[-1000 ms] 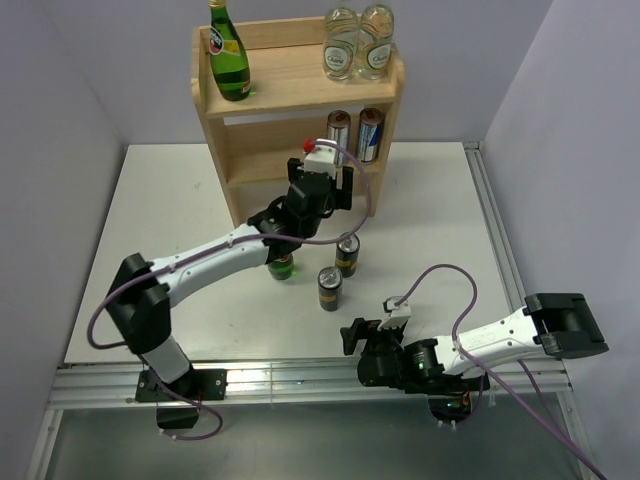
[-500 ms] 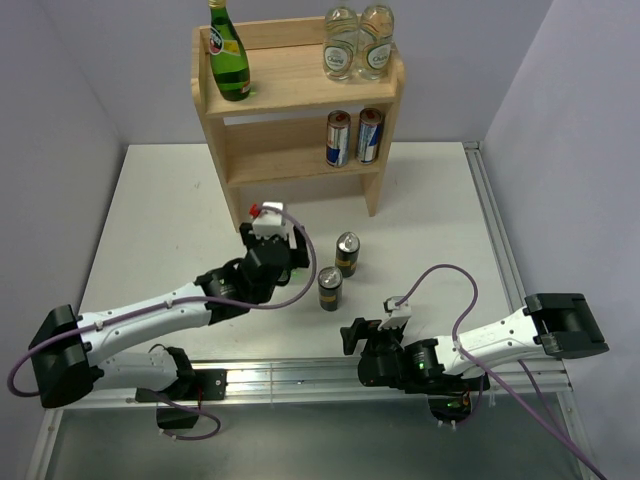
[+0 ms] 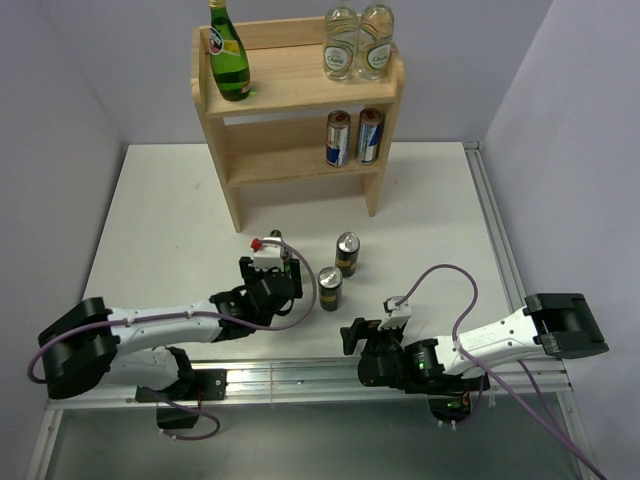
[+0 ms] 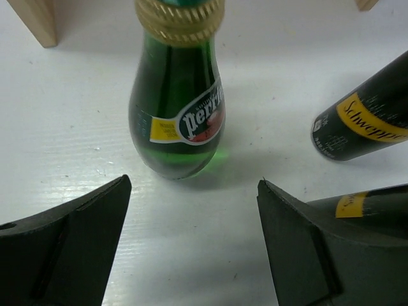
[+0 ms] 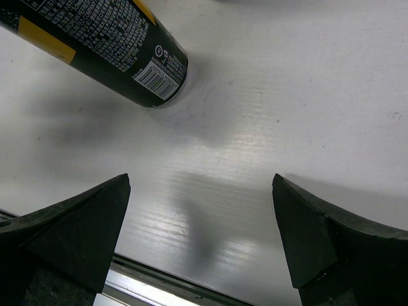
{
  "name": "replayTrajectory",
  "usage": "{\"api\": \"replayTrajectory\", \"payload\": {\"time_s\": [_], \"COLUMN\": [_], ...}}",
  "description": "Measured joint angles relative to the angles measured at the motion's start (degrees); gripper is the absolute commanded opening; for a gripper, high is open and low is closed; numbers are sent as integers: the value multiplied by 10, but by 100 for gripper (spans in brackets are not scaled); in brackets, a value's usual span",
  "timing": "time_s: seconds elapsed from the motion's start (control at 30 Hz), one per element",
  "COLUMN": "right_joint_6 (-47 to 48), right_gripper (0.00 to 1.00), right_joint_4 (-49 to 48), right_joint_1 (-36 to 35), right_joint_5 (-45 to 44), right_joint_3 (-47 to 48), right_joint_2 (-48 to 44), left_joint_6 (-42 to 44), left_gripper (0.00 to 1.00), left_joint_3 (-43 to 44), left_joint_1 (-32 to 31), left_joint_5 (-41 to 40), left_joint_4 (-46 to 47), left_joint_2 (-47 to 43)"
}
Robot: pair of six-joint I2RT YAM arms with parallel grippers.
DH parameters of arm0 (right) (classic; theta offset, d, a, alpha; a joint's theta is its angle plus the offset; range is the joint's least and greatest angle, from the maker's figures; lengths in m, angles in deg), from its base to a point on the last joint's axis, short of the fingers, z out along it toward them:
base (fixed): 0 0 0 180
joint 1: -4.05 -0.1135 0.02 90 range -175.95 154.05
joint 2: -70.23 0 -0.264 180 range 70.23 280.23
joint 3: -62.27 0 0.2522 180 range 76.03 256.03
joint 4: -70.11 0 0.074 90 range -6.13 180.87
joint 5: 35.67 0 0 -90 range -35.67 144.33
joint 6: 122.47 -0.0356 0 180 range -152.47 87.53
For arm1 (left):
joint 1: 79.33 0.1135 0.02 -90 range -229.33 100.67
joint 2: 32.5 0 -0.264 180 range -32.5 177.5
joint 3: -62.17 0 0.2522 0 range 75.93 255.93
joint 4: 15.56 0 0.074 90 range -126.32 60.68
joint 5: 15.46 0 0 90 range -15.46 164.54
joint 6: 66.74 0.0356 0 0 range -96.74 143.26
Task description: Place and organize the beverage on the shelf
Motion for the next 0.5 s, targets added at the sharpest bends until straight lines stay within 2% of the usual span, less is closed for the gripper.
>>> {"api": "replayTrajectory", "payload": {"time_s": [0.2, 0.5], "right_joint_6": [0, 0], "right_gripper": [100, 100], "right_joint_4": [-1, -6], "right_joint_1": [0, -1], "right_joint_5": [0, -8], "right_joint_3": [0, 1], "right_joint_2": [1, 13], "left_joint_6": [11, 60], "left_gripper": [87, 87], "left_joint_3": [-20, -32], "left_joint_1": [14, 67], "left_joint_5": [7, 27], "left_joint_4": [92, 213], "left_joint_2": [91, 153]}}
